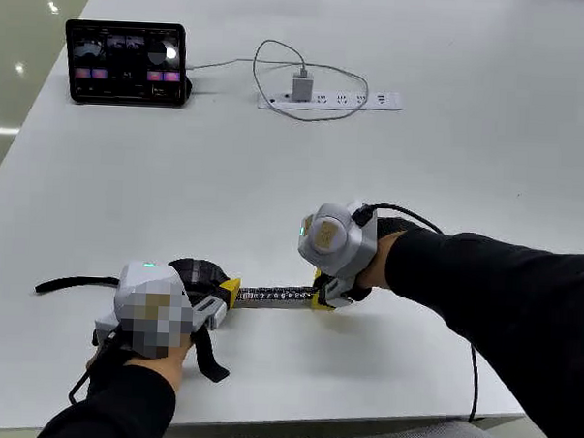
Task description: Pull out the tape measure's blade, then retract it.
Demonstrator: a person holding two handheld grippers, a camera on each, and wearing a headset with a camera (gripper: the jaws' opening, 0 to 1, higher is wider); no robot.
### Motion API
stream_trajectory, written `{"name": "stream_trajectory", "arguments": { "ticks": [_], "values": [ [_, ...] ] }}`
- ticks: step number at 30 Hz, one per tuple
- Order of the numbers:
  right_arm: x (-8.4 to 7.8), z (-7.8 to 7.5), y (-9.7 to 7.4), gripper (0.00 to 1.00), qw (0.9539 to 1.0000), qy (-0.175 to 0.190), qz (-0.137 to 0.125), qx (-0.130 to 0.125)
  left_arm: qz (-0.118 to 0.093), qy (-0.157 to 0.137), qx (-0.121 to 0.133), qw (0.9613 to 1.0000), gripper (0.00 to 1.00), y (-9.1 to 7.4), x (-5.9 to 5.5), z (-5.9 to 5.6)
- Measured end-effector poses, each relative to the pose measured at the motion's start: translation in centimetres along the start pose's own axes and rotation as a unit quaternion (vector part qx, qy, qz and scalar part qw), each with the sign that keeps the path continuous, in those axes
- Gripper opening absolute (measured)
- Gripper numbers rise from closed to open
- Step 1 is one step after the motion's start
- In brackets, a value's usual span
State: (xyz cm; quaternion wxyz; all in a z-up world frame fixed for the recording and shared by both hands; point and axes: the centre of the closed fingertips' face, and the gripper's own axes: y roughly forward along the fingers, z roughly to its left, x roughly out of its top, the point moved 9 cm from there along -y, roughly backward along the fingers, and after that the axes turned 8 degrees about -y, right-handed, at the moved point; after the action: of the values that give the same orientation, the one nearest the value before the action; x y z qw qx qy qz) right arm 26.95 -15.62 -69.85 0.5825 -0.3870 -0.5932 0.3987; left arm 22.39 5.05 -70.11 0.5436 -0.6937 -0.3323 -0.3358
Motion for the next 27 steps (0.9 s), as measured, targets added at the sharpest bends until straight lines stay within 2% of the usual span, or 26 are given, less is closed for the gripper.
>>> {"name": "stream_trajectory", "arguments": {
  "ticks": [27],
  "values": [
    [0.71, -0.08, 0.39, 0.11, 0.9998, -0.004, -0.02, 0.0, 0.002, -0.001, -0.002, 1.0, 0.63, 0.02, -0.03, -0.04]
  ]
}}
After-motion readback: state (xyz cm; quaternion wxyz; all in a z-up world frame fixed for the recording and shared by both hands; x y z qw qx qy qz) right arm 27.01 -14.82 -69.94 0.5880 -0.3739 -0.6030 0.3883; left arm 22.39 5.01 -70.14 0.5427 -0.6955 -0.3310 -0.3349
